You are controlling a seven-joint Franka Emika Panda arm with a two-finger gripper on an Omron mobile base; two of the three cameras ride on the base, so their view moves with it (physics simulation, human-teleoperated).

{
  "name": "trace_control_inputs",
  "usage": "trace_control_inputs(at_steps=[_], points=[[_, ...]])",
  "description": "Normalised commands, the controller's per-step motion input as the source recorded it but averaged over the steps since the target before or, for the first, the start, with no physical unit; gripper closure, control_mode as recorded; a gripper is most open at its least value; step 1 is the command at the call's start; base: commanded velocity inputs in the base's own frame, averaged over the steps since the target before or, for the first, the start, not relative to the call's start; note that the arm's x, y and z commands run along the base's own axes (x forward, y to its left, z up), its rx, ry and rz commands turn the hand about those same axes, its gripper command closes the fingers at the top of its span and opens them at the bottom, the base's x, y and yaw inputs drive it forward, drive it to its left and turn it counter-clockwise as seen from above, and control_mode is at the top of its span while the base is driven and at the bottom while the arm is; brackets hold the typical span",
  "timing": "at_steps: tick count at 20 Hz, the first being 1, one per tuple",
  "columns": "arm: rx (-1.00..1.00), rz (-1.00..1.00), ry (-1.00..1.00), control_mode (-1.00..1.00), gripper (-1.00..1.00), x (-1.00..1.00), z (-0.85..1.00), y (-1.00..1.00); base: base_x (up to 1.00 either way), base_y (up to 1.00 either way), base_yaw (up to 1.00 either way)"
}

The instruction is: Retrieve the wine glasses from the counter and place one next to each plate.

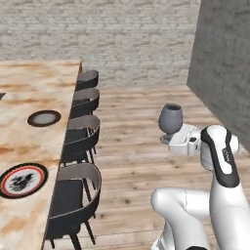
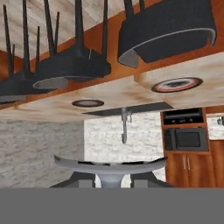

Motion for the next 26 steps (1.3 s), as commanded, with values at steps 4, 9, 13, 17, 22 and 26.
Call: trace_control_inputs(at_steps=[4, 9, 13, 17, 22, 26], points=[[0.00, 0.00, 0.00, 1.00, 1.00, 0.00, 0.00, 0.00, 0.81, -0.53, 0.56], [0.00, 0.00, 0.00, 1.00, 1.00, 0.00, 0.00, 0.00, 0.79, -0.22, 0.68], [0.00, 0.00, 0.00, 1.00, 1.00, 0.00, 0.00, 0.00, 0.53, -0.07, 0.76], [0.00, 0.00, 0.00, 1.00, 1.00, 0.00, 0.00, 0.00, 0.20, -0.03, 0.81], [0.00, 0.00, 0.00, 1.00, 1.00, 0.00, 0.00, 0.00, 0.29, -0.20, 0.76], [0.00, 0.00, 0.00, 1.00, 1.00, 0.00, 0.00, 0.00, 0.42, -0.65, 0.54]])
